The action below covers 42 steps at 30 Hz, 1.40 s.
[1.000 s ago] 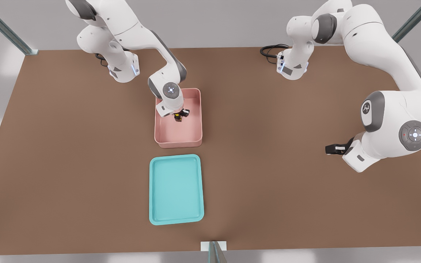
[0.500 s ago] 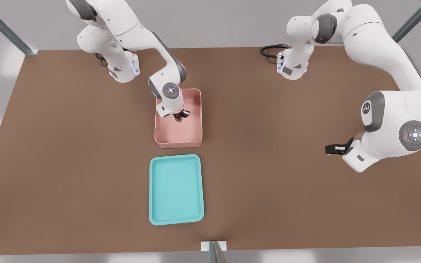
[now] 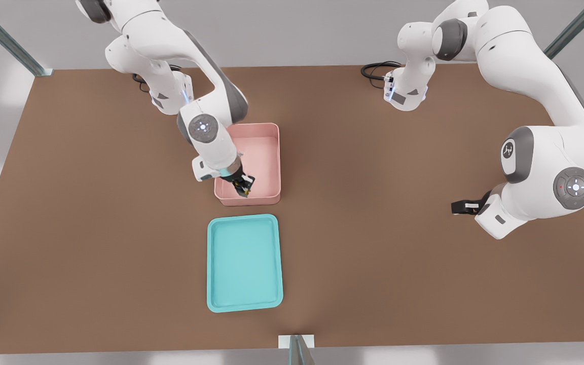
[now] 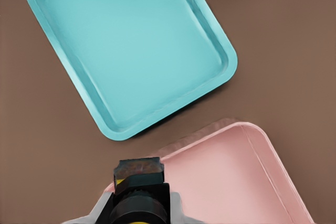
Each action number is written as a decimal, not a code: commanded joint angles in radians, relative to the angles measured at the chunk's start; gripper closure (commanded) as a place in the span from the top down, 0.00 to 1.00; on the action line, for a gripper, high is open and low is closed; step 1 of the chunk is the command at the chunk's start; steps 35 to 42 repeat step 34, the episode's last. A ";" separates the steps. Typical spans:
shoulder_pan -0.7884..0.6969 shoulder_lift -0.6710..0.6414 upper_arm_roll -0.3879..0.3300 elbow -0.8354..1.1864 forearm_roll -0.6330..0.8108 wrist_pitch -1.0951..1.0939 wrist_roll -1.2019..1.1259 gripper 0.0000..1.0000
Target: The left arm remains still, and the right arm places the button from the box into the tray
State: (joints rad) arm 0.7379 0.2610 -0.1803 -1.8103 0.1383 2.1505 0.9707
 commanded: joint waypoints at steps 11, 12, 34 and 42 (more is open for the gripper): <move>-0.137 0.512 0.010 0.623 0.000 -0.256 0.017 0.42; -0.146 0.540 0.016 0.647 0.000 -0.254 0.016 0.42; -0.480 -0.109 -0.082 0.115 -0.080 -0.485 -1.060 1.00; -0.480 -0.109 -0.082 0.115 -0.080 -0.485 -1.060 1.00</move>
